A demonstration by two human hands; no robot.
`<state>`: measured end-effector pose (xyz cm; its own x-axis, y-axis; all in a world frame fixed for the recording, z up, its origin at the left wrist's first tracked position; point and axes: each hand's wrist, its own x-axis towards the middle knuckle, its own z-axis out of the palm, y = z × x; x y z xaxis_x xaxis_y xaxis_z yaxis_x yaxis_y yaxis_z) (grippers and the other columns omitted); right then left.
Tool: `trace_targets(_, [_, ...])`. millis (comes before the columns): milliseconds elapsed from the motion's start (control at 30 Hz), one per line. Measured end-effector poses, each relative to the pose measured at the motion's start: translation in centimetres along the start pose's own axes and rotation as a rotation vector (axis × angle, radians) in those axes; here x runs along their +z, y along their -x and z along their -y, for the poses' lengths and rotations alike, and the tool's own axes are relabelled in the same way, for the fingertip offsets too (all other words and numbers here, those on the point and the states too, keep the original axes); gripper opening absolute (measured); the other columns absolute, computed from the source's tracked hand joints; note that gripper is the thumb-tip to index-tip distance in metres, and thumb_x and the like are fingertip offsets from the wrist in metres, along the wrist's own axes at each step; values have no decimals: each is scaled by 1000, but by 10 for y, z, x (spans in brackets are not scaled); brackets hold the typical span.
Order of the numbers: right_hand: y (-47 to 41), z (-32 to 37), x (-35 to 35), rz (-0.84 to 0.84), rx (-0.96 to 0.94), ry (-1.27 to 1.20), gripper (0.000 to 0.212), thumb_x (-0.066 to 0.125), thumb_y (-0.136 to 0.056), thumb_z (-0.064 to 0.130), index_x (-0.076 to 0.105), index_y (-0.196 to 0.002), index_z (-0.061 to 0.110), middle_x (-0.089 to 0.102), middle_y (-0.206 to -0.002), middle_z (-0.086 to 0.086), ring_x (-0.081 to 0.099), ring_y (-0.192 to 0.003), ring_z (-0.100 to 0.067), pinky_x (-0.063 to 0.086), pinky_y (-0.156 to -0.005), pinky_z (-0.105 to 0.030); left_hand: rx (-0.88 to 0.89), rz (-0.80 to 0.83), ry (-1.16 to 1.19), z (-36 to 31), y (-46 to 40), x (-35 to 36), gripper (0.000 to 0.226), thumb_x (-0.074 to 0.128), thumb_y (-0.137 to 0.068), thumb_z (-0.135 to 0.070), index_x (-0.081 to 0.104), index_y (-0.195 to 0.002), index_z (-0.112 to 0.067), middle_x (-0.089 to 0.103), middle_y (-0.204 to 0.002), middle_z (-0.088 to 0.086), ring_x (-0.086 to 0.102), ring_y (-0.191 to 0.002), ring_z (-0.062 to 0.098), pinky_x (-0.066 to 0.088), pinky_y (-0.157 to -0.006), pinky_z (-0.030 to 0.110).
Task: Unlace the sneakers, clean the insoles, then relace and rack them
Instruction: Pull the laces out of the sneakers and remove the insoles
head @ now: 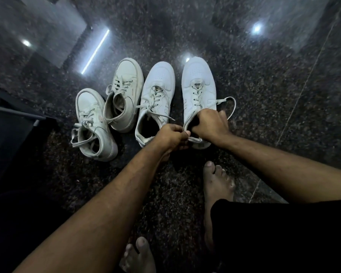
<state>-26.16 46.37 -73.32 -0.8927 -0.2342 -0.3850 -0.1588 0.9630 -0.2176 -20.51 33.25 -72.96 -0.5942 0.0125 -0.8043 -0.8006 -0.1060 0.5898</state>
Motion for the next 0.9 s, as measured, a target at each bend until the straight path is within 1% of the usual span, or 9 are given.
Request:
trace_targets(133, [-1, 2, 1, -8, 32, -30, 30, 65, -73, 47, 65, -76, 17, 70, -85, -6, 63, -91, -28, 33, -83, -39, 11, 1, -3, 1, -2, -1, 10, 61, -97, -2, 56, -105, 2, 61, -96, 28, 62, -68, 24, 59, -55, 27])
trace_targets(267, [-4, -3, -10, 126, 41, -169, 37, 69, -73, 49, 53, -59, 19, 56, -63, 3, 55, -75, -21, 34, -77, -36, 31, 6, -8, 1, 0, -1, 9, 61, -97, -3, 60, -107, -3, 64, -94, 20, 62, -69, 25, 59, -58, 28])
trace_targets(367, [-8, -20, -23, 271, -19, -565, 31, 68, -80, 34, 64, -67, 7, 63, -63, -3, 57, -63, -14, 48, -63, -35, 44, 13, 2, 1, 1, -2, 8, 61, -97, -2, 60, -105, -5, 63, -88, 12, 62, -63, 19, 59, -55, 26])
trace_targets(500, [-8, -44, -40, 436, -12, -913, 18, 58, -91, 10, 67, -80, -1, 61, -62, -2, 53, -55, -7, 42, -53, -21, 103, -6, -80, -1, 1, 0, 35, 68, -92, 0, 55, -125, -2, 62, -104, 20, 64, -74, 30, 60, -58, 34])
trace_targets(600, [-6, -51, -42, 518, -51, -1012, 26, 55, -93, 5, 62, -68, 9, 59, -62, -3, 52, -58, -10, 41, -58, -26, 189, -67, -313, -1, -1, 5, 36, 78, -72, -20, 67, -106, -27, 74, -103, 12, 72, -91, 33, 61, -77, 51])
trace_targets(667, [-4, -47, -48, 536, -32, -1051, 36, 51, -96, 4, 58, -62, 12, 59, -56, 4, 51, -53, -6, 41, -55, -21, 220, -130, -429, 3, -7, 8, 37, 70, -60, -34, 69, -96, -25, 76, -92, 5, 73, -87, 29, 61, -78, 48])
trace_targets(733, [-3, -37, -52, 501, 22, -1054, 38, 48, -97, 9, 57, -61, 14, 58, -53, 6, 52, -49, -4, 41, -49, -19, 274, -197, -582, -4, 2, 15, 25, 69, -69, -27, 68, -91, -15, 74, -83, 3, 71, -82, 25, 58, -74, 35])
trace_targets(800, [-3, -26, -55, 457, 145, -1083, 32, 49, -97, 19, 60, -67, 14, 59, -58, 2, 54, -52, -8, 41, -47, -18, 318, -255, -671, -7, 5, 19, 19, 73, -77, -22, 69, -92, -12, 73, -84, 3, 69, -82, 22, 56, -76, 37])
trace_targets(900, [1, -15, -62, 550, 346, -1327, 30, 44, -95, 19, 53, -67, 14, 50, -48, 2, 44, -38, -8, 35, -38, -13, 361, -248, -720, -11, 6, 19, 38, 83, -76, -33, 63, -101, -12, 71, -93, 3, 64, -85, 20, 49, -74, 33])
